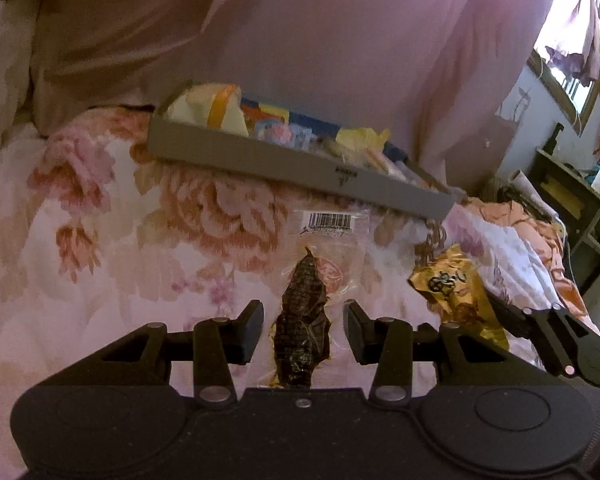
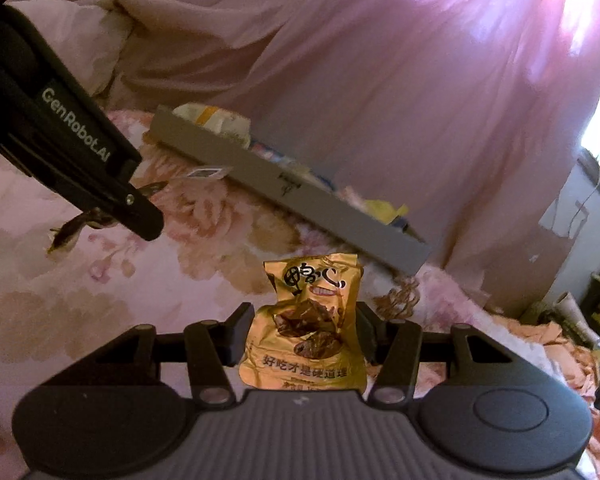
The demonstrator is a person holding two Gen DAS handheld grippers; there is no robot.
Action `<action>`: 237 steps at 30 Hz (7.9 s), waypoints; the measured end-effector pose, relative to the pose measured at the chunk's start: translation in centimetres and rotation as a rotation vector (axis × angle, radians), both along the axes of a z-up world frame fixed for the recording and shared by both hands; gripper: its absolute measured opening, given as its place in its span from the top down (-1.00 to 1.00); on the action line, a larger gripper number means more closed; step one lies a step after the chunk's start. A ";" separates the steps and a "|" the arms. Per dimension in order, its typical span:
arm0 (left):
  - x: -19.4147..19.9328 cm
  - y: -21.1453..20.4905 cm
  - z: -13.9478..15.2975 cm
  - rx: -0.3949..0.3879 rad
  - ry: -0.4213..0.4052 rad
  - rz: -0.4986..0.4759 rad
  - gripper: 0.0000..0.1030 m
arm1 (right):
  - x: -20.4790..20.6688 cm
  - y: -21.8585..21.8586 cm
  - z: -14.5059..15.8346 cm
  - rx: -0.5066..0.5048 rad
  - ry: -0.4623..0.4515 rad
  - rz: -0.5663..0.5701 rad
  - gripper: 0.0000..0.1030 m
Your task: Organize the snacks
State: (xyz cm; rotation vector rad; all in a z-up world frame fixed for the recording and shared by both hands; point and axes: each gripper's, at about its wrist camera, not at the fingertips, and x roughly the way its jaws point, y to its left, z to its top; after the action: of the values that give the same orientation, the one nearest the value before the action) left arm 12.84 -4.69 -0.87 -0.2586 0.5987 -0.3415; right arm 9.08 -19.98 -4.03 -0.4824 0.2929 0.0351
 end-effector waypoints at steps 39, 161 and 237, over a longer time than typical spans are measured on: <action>22.1 -5.2 6.2 0.040 -0.042 0.103 0.10 | 23.0 -6.0 7.8 0.340 0.035 -0.004 -0.13; -6.1 2.4 8.9 0.140 -0.292 0.291 -0.99 | -2.6 -6.2 10.6 0.590 -0.144 -0.028 -1.00; -9.4 3.7 2.3 0.331 -0.276 0.240 -0.99 | -4.6 -2.4 3.0 0.433 -0.036 -0.066 -1.00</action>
State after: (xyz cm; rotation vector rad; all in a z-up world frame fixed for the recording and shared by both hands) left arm 3.44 -0.99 1.38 0.0363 0.3390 -0.0408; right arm 4.52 -22.41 -0.99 -0.0435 0.2565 0.0246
